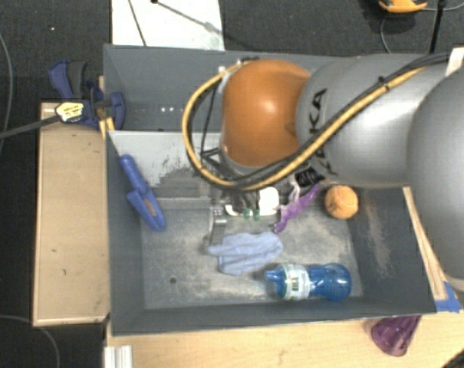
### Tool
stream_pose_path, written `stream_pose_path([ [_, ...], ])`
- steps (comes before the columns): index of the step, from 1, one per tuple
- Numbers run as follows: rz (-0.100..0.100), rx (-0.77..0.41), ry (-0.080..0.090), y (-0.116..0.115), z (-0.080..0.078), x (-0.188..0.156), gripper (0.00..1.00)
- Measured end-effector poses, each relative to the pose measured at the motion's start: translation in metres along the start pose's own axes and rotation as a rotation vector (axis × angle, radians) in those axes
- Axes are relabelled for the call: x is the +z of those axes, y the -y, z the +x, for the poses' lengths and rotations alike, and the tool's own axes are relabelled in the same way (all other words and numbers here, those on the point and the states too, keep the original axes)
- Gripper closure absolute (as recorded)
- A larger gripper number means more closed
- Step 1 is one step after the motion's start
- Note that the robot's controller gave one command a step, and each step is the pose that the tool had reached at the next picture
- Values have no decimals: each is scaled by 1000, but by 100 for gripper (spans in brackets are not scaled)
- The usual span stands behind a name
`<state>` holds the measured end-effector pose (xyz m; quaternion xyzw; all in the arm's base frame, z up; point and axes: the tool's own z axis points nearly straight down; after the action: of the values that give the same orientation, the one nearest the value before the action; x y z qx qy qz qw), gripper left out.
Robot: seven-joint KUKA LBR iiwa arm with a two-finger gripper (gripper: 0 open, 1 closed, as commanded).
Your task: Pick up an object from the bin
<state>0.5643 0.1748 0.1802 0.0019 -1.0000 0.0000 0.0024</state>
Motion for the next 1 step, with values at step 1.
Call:
stream_pose_path([
  [1,-2,4,8,1,-2,-5,0],
])
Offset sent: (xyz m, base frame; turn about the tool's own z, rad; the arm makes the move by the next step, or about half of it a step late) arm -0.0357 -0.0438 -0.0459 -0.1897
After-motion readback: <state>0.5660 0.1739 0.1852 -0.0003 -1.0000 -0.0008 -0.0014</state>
